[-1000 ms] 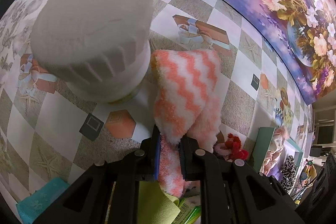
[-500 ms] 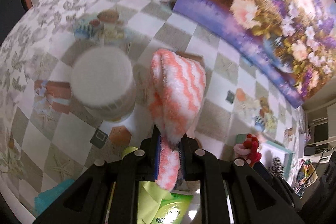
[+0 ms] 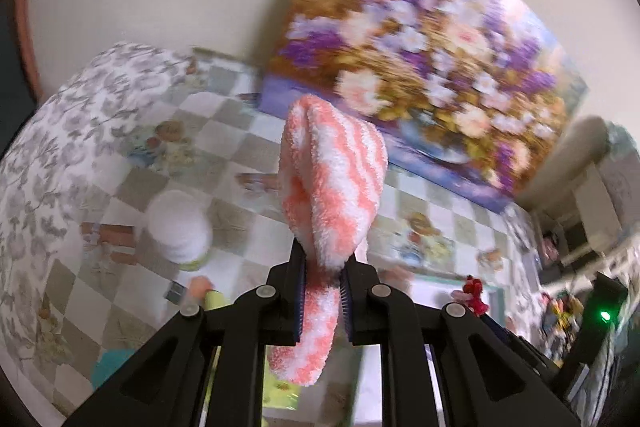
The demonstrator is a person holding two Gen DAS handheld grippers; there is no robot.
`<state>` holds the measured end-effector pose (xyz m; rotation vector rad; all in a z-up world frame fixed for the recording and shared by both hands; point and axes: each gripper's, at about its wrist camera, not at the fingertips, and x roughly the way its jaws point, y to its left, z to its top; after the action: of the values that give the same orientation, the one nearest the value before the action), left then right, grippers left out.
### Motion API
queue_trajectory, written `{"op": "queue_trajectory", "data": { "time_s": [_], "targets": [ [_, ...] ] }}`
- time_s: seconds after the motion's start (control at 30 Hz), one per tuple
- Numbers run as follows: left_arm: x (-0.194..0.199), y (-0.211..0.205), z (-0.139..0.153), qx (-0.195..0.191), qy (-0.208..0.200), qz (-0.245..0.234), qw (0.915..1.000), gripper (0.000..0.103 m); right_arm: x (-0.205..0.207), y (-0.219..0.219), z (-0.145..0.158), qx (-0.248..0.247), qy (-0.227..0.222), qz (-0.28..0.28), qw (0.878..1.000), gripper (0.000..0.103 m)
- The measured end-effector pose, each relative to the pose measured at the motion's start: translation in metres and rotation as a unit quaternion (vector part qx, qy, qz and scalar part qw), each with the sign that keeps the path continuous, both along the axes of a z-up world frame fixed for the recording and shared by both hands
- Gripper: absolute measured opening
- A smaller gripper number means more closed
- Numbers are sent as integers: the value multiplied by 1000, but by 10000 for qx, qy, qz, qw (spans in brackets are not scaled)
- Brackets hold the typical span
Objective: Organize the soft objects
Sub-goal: 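Lift the pink zigzag cloth with the left tool while the right tool lifts the red plush, then carry both items over the white tray and open both tools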
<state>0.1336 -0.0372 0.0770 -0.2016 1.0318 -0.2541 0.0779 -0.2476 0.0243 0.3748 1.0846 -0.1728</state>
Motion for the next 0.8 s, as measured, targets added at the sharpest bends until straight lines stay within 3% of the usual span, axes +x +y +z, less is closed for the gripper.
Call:
{"op": "queue_trajectory", "data": {
  "time_s": [0.13,0.3,0.53,0.63,0.8],
  "targets": [
    [-13,-26,0,-123,71,-425,9990,15,-24,-36,-7,-70,252,-534,9982,33],
    [-32,-61,-8,68,194,-904,9957,15,-54,-73,-5,-260,386,-1067,9932,33],
    [-57,-105,-23,118,462,-1596,9860,15,-88,-108,-12,-289,517,-1615,9851,33],
    [-65,-124,-41,179,701,-1834,9804,15,-98,-117,-22,-259,701,-1737,9820,34],
    [-70,-148,-97,397,1564,-2025,9659,15,-100,-126,-56,-16,1260,-1805,9755,36]
  ]
}}
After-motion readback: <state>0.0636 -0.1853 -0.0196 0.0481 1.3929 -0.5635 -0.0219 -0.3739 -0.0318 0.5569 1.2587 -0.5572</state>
